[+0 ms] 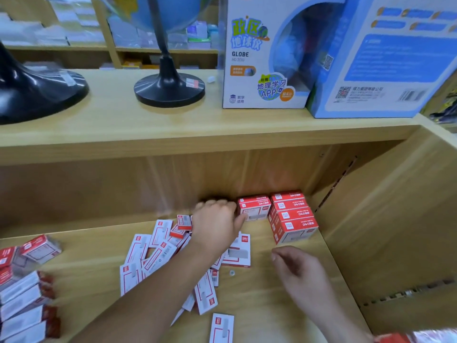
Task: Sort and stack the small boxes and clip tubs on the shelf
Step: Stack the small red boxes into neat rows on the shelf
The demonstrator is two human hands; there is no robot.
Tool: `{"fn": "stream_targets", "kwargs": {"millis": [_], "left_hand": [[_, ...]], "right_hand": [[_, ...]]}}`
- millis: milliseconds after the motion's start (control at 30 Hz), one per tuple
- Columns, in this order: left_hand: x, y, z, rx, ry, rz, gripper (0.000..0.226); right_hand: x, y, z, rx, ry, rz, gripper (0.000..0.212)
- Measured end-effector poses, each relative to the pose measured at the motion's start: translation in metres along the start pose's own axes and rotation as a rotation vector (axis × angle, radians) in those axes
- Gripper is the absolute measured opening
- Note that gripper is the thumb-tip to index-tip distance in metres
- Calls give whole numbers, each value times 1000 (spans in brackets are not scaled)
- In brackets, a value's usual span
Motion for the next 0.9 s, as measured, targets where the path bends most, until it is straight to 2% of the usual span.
{"fn": "stream_targets", "kwargs": {"millis": [167,233,333,400,500,600,700,800,900], "left_hand": [[3,3,-14,6,-16,60,35],[3,3,-14,21,-31,75,35],[6,-8,6,16,-187,63,30],[9,-23,22,-54,-274,102,34],[11,-54,32,-233,-298,185,50],[11,-71,43,-217,-280,149,44],[17,-78,57,-149,-228,133,39],[29,-85,64,-122,-128,71,31],[37,-86,59,-95,-127,69,34]], "right_hand": [[-6,0,-5,5,-107,-11,10],[-9,-4,-5,27,-164,-24,22],[-10,-7,-10,57,-198,-45,32],[-12,-5,-10,67,-186,-38,38],[-28,3,4,147,-189,42,60],[-51,11,16,244,-341,106,71],[-64,14,19,256,-462,122,61],[-64,12,20,305,-409,83,49],[-63,10,15,272,-323,64,58]]}}
Point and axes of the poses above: each hand's wrist, its own y-axis towards the middle knuckle, its own x-axis out of the back of the hand, z = x × y, the point moved 3 cm from there along y, towards the middle knuckle, and after that the axes turned 6 degrees about -x, right-handed, at the moved point
